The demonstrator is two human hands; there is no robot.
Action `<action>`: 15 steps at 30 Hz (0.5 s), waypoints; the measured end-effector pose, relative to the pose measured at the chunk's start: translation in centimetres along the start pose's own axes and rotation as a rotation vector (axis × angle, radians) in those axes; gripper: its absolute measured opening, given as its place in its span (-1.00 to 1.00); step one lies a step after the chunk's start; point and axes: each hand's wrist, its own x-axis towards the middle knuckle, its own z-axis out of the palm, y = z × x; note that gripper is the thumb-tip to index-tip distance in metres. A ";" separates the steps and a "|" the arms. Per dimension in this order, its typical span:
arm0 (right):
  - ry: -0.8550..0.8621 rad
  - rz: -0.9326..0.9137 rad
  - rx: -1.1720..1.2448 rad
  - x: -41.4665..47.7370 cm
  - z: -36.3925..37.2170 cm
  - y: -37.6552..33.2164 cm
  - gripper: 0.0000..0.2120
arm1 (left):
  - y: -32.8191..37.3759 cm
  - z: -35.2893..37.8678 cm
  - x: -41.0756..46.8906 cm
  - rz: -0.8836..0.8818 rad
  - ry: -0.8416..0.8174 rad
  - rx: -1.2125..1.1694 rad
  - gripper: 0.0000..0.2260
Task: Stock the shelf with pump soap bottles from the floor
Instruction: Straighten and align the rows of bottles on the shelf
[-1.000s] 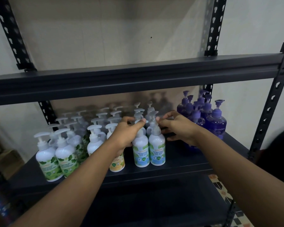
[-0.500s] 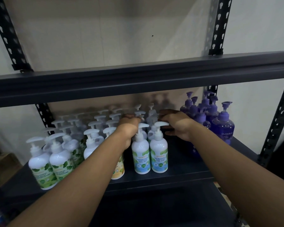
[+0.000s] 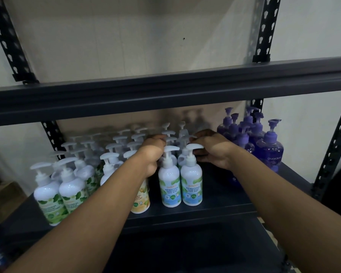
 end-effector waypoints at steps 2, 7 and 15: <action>-0.005 0.000 0.008 0.0 -0.1 0.0 -0.77 | 0.1 0.0 -0.1 -0.009 0.004 -0.010 -0.62; -0.036 0.022 0.026 0.1 -0.3 0.0 -0.77 | 0.5 0.2 -0.4 -0.050 0.025 -0.062 -0.64; 0.019 -0.008 -0.081 3.0 -0.4 -1.1 -0.75 | 2.2 0.5 1.8 0.028 0.048 -0.028 -0.66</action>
